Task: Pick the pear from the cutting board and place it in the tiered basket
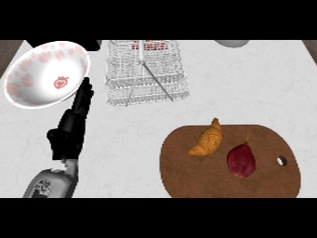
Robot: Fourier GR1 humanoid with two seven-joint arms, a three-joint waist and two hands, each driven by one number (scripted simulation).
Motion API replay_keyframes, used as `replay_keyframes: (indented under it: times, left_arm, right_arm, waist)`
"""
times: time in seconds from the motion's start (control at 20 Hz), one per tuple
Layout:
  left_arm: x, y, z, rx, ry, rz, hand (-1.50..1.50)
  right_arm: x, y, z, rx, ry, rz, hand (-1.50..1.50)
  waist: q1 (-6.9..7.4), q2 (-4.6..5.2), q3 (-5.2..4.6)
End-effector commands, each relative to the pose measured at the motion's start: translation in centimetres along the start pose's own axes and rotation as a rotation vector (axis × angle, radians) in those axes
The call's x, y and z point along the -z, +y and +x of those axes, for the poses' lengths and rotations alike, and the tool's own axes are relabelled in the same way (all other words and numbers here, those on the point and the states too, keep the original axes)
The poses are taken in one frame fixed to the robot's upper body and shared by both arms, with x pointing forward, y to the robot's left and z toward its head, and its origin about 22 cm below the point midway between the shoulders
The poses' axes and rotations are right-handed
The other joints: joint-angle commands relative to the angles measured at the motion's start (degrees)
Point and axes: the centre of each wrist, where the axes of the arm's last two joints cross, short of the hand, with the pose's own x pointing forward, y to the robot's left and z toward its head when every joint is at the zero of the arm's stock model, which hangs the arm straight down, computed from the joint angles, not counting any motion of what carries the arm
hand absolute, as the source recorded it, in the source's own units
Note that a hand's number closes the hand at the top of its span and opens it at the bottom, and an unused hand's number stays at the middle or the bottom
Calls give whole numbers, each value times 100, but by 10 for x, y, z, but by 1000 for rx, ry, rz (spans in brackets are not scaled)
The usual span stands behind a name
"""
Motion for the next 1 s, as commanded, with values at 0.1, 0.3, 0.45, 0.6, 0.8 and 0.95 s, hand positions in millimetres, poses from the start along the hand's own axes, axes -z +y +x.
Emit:
replay_keyframes:
  times: [0.1, 0.3, 0.45, 0.6, 0.8, 0.95]
  left_arm:
    - [3, -5, -14, -3, 6, 4, 0]
    - [2, 16, -17, -2, -1, -3, 0]
    - [13, -2, 7, 10, -10, -6, 0]
    - [-1, -1, -16, -4, -5, -7, 0]
    - [4, -8, -9, 15, -10, -1, 0]
    - [4, 7, 3, -5, -14, -2, 0]
  right_arm:
    - [-7, -3, -7, -51, 65, -17, -150]
    - [10, 20, -6, -113, 75, 12, -150]
    - [9, 26, -12, -127, 85, -8, -150]
    - [14, 25, -10, -153, 40, 10, -150]
    - [16, 40, 0, -246, 7, -6, -150]
    - [23, 50, -6, -267, 13, -43, -150]
  waist:
    - [-26, -2, -1]
    - [-2, 3, 0]
    - [-10, -3, 2]
    - [-11, -1, 1]
    - [-22, -1, 1]
    - [-7, -3, 2]
